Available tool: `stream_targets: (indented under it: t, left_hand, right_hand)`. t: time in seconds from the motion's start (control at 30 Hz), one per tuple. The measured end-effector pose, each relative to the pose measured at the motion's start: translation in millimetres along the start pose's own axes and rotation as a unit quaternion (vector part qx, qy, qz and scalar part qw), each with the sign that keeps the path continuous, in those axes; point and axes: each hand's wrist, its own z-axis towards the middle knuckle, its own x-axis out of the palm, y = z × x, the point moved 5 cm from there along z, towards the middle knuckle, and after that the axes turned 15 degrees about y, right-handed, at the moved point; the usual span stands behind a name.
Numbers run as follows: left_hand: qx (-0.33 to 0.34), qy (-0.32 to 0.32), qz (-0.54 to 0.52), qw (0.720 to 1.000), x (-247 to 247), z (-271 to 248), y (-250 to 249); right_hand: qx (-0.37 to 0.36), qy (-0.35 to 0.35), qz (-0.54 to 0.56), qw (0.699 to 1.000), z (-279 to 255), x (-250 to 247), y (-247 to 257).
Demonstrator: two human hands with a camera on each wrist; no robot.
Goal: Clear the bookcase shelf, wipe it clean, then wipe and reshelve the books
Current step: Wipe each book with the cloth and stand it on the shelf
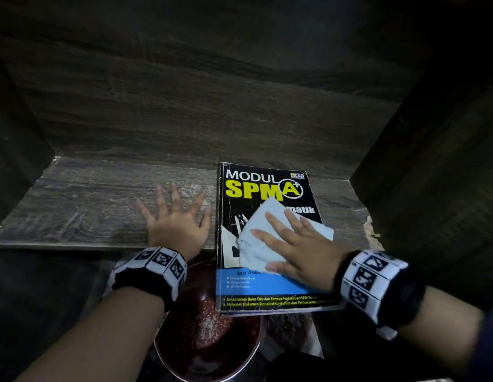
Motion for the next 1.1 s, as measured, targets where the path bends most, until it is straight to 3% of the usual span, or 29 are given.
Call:
stream_targets:
  t: [0.13,0.23,0.33,0.4,0.53,0.6,0.67,0.7,0.83,0.97,1.1]
  left_hand:
    - [-0.001,0.023,0.009,1.000,0,0,0]
    - [0.000,0.013,-0.050,0.999,-6,2,-1]
    - [0.070,0.004,-0.126,0.990,-11,0,-14]
    - [0.120,0.021,-0.134,0.983,-10,-3,-27]
    - [0.097,0.049,-0.127,0.986,-7,-4,-38]
    - [0.094,0.056,-0.127,0.986,-9,-6,-39]
    - [0.098,0.066,-0.133,0.984,-9,-7,-38]
    - [0.101,0.074,-0.144,0.982,-10,-8,-38]
    - [0.108,0.113,-0.211,0.965,-12,-15,-48]
    - [0.101,0.108,-0.310,0.939,-13,-21,-52]
    - [0.141,0.065,-0.479,0.864,-20,-32,-60]
  right_hand:
    - [0.048,-0.027,0.050,0.997,-21,23,-31]
    - [0.108,-0.049,0.180,0.977,-27,35,-66]
    - [0.169,-0.086,0.256,0.948,-21,37,-97]
    - [0.230,-0.103,0.262,0.932,-15,33,-114]
    - [0.341,-0.146,0.218,0.902,-14,19,-126]
    - [0.361,-0.239,0.201,0.879,-25,4,-113]
    - [0.329,-0.377,0.205,0.841,-39,-7,-95]
    - [0.310,-0.383,0.235,0.838,-42,-8,-88]
    - [0.278,-0.137,0.374,0.874,-25,22,-71]
    - [0.279,-0.103,0.405,0.865,-15,28,-70]
    - [0.278,-0.117,0.442,0.845,-15,28,-79]
